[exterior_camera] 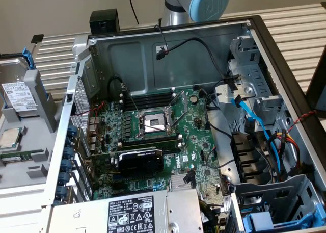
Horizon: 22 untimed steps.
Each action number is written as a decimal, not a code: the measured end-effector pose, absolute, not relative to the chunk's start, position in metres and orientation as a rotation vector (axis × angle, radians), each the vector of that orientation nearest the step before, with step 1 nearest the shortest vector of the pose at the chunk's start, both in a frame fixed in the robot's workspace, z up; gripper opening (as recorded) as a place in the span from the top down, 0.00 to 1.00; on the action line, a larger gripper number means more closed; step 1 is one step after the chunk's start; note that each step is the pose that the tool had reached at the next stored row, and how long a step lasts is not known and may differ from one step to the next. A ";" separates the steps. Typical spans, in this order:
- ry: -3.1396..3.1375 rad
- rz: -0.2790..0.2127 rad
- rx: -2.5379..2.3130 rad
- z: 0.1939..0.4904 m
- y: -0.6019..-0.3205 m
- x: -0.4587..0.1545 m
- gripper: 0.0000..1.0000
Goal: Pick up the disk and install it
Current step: 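Pick up the disk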
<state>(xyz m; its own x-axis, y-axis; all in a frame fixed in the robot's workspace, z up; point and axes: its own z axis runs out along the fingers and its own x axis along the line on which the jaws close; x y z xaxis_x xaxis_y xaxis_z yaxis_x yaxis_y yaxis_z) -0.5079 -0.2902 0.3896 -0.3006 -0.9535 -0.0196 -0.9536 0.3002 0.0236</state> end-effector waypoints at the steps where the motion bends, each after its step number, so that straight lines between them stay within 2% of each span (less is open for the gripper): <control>1: 2.515 0.048 -1.879 0.390 -0.290 -0.508 0.89; 22: 2.395 0.047 -2.032 0.390 -0.290 -0.502 0.89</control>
<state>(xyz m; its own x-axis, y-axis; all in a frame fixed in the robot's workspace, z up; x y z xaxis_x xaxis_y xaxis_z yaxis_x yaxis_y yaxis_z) -0.5022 -0.2898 0.3896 -0.1628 -0.9865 -0.0198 -0.9865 0.1623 0.0229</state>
